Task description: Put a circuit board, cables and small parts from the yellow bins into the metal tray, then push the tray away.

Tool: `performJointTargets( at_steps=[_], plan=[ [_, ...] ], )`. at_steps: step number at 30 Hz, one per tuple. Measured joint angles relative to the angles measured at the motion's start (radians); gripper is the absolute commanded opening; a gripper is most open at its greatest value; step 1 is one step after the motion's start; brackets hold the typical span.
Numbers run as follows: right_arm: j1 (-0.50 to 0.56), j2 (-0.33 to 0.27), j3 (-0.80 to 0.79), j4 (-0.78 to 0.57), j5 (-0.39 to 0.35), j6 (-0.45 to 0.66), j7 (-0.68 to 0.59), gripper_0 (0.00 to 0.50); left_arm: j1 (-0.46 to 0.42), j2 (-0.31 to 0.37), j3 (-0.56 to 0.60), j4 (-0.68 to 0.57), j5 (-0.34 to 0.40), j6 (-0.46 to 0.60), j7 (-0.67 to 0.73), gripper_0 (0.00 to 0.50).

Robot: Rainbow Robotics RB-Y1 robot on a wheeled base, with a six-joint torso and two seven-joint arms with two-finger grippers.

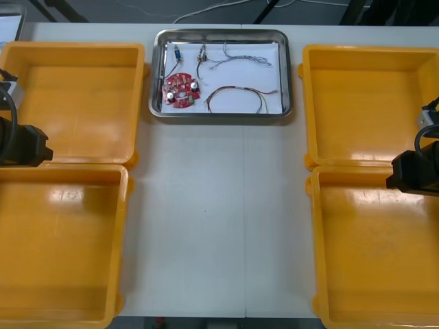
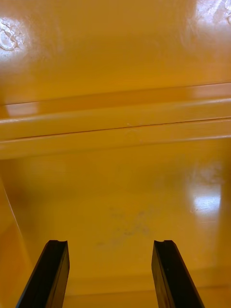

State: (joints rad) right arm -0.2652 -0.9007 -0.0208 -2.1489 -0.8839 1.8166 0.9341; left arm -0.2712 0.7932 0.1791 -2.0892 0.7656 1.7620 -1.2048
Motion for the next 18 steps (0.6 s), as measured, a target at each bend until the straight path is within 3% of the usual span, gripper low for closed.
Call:
performJointTargets(
  at_steps=[18],
  plan=[
    [0.0, 0.001, 0.0, 0.0, 0.001, 0.0, 0.0, 0.5, 0.0, 0.0, 0.0, 0.0, 0.0, 0.0, 0.0, 0.474]
  ],
)
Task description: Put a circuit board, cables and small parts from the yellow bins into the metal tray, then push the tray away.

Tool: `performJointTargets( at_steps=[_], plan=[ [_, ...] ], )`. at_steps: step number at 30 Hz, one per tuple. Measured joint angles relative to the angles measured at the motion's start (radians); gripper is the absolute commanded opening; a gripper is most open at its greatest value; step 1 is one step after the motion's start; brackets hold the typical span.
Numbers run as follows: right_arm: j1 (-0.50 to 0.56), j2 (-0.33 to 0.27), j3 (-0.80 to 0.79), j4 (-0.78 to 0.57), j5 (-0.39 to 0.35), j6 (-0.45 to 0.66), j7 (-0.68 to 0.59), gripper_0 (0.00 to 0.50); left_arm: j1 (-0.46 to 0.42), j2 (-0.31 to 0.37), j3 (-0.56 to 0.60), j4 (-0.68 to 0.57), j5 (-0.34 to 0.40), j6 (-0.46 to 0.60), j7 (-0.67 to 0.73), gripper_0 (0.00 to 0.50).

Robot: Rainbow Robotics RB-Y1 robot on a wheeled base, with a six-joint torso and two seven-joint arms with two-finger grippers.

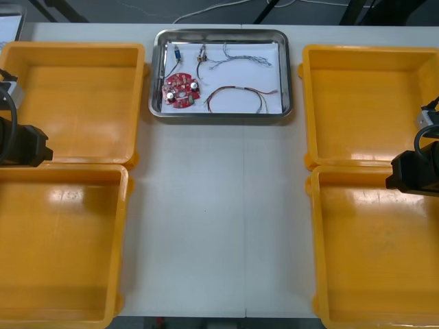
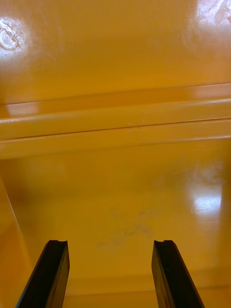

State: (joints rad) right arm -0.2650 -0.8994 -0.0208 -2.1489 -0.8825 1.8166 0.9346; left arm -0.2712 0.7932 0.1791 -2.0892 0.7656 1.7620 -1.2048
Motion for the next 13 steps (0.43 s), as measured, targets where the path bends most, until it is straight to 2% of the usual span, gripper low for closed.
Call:
performJointTargets(
  at_steps=[13],
  plan=[
    [0.0, 0.0, 0.0, 0.0, 0.0, 0.0, 0.0, 0.5, 0.0, 0.0, 0.0, 0.0, 0.0, 0.0, 0.0, 0.475]
  ],
)
